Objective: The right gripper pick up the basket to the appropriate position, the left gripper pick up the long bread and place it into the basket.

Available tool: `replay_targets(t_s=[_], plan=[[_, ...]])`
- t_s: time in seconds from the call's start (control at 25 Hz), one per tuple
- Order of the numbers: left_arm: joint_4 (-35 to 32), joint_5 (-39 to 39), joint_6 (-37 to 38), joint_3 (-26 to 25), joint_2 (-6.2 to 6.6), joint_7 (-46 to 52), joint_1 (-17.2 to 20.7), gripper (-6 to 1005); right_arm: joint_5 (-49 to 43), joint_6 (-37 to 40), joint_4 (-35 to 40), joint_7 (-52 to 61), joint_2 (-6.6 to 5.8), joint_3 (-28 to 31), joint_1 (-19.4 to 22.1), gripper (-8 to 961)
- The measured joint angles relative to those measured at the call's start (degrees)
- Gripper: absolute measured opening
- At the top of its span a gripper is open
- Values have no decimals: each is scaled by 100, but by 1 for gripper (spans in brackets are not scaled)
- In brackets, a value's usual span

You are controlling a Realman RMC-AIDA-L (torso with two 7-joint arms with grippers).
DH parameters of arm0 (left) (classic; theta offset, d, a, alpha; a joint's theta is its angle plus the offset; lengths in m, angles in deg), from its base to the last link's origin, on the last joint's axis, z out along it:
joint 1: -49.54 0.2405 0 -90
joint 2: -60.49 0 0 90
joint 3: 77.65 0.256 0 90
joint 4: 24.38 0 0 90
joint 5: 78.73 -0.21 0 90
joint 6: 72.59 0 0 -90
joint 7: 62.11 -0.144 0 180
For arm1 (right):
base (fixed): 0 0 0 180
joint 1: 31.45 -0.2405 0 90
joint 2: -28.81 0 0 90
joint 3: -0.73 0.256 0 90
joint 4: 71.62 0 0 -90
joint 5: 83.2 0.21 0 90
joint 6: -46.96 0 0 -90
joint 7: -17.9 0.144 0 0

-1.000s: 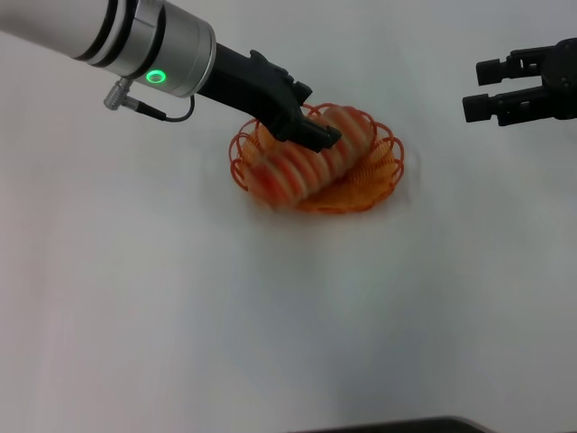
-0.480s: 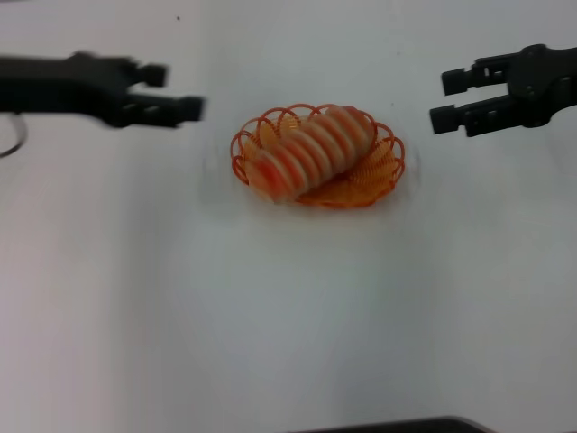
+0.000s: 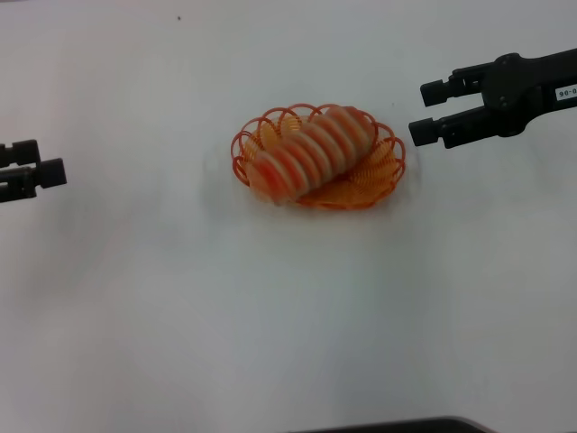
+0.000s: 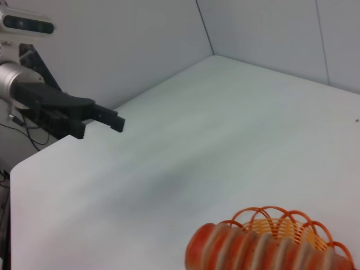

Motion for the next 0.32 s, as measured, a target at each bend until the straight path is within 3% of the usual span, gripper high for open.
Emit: replay_targets(t_s=[0.32], plan=[[-9,-86,33,353,12,6,20,892,-164,-52,-2,-6,21,-30,-22,836]])
